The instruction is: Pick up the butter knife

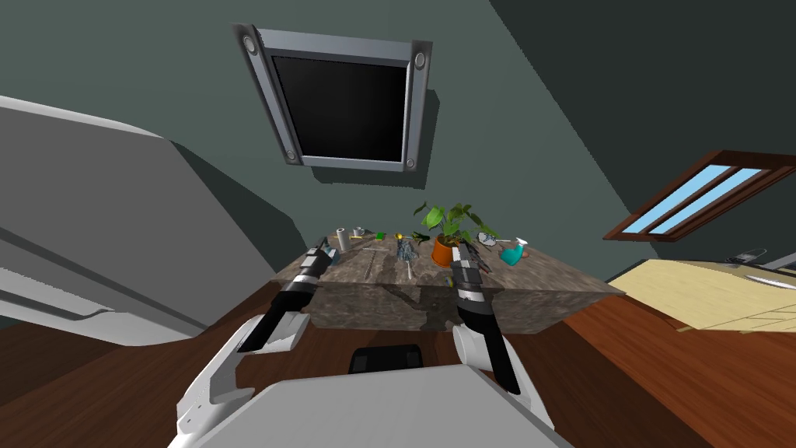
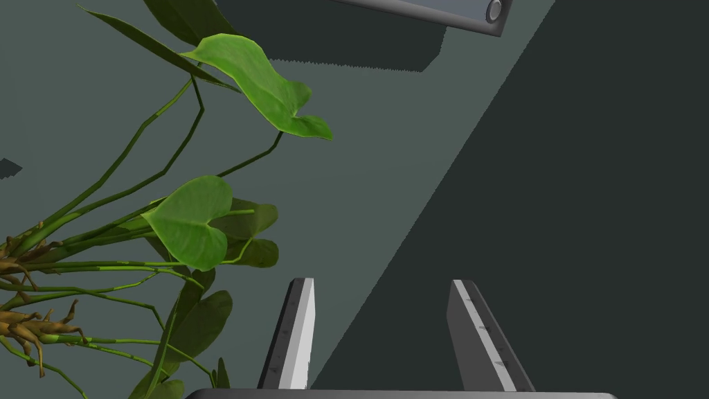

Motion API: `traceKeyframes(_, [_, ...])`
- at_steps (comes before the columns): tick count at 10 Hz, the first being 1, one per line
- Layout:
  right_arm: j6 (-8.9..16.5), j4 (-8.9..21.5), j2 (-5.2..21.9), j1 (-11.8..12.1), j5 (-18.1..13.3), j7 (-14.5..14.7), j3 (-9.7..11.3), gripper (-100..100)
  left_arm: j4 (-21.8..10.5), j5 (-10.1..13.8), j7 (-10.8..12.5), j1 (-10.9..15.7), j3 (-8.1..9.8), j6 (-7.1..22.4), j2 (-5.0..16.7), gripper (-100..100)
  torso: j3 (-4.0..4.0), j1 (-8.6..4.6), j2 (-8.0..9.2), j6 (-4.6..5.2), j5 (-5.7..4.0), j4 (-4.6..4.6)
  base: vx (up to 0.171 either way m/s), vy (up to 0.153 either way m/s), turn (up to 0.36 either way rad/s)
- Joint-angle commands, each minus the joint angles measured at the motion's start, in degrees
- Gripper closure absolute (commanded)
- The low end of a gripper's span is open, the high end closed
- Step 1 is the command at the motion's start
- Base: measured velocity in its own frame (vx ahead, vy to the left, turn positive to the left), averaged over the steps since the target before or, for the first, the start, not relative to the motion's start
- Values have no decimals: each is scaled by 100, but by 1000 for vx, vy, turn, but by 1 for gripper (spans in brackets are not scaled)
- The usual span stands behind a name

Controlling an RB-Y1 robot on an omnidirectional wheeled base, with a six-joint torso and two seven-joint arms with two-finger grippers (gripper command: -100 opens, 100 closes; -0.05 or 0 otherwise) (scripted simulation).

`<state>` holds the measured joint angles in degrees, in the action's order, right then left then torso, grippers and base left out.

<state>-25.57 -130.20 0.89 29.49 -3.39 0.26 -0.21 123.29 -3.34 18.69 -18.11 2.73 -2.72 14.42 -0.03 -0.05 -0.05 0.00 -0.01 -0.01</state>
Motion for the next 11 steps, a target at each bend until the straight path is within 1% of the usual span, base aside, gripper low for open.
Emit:
traceKeyframes(1, [0, 0, 0, 0, 0, 0, 0, 0, -183, 30, 273, 184, 40, 283, 37, -100, 0, 0, 0, 0, 0, 0, 13, -16, 5])
traceKeyframes(2, [0, 0, 0, 0, 0, 0, 0, 0, -331, 61, 414, 345, 80, 462, 69, -100, -1, -1, -2, 0, 0, 0, 15, -31, 8])
traceKeyframes(3, [0, 0, 0, 0, 0, 0, 0, 0, -331, 61, 522, 345, 80, 532, 69, -100, -2, -4, -4, 0, -1, -1, 13, -23, 5])
traceKeyframes(4, [0, 0, 0, 0, 0, 0, 0, 0, -483, 94, 748, 510, 121, 786, 94, -100, -1, -3, -2, 0, -1, -1, 12, -22, 7])
traceKeyframes(5, [0, 0, 0, 0, 0, 0, 0, 0, -639, 127, 906, 677, 162, 942, 112, -100, -2, -3, -3, 1, 0, -1, 14, -37, 4])
traceKeyframes(6, [0, 0, 0, 0, 0, 0, 0, 0, -639, 127, 1034, 677, 162, 1045, 112, -100, -2, -8, -4, 0, -2, -1, 12, -24, 4])
traceKeyframes(7, [0, 0, 0, 0, 0, 0, 0, 0, -798, 162, 1212, 848, 203, 1279, 125, -100, -1, -5, -2, 0, -1, -1, 12, -23, 4])
traceKeyframes(8, [0, 0, 0, 0, 0, 0, 0, 0, -798, 162, 1295, 848, 203, 1307, 125, -100, -1, -4, -2, 0, -1, -1, 11, -19, 2])
traceKeyframes(9, [0, 0, 0, 0, 0, 0, 0, 0, -960, 196, 1497, 1021, 243, 1522, 133, -100, 0, -2, -1, -1, -1, 0, 8, -23, 5])
traceKeyframes(10, [0, 0, 0, 0, 0, 0, 0, 0, -960, 196, 1558, 1021, 243, 1571, 133, -100, 0, -3, -1, 0, -1, 0, 7, -19, 1])
traceKeyframes(11, [0, 0, 0, 0, 0, 0, 0, 0, -1126, 232, 1775, 1195, 284, 1805, 135, -100, 0, -3, 1, -1, -1, 0, 12, -23, 3])
